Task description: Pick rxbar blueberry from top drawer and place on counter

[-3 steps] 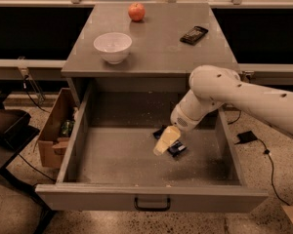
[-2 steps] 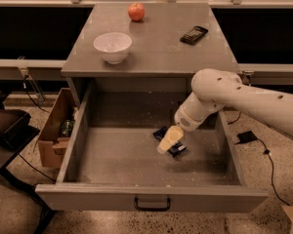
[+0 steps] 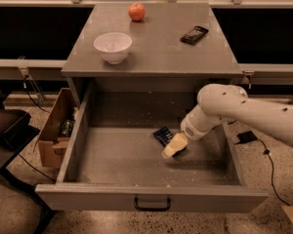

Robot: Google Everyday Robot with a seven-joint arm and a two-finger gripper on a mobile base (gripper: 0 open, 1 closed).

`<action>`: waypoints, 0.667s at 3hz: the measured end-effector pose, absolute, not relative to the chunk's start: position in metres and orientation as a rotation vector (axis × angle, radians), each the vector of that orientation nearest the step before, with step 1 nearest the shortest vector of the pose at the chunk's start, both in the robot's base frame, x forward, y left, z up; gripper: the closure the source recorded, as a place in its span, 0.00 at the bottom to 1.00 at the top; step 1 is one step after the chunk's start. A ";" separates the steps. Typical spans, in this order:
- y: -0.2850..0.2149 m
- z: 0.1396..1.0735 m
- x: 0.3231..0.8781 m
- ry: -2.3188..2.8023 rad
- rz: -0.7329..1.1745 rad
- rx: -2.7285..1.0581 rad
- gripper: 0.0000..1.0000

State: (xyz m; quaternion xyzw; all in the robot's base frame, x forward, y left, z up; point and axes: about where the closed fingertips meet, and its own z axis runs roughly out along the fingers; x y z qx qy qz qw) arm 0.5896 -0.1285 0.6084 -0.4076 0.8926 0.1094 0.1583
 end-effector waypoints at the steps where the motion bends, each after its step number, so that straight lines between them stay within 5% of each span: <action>1: -0.119 0.598 0.584 2.551 0.272 -1.138 0.10; 2: -0.108 0.589 0.582 2.552 0.263 -1.128 0.28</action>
Offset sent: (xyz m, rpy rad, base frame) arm -0.0124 0.0433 -0.0380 -0.0251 -0.0454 -0.0550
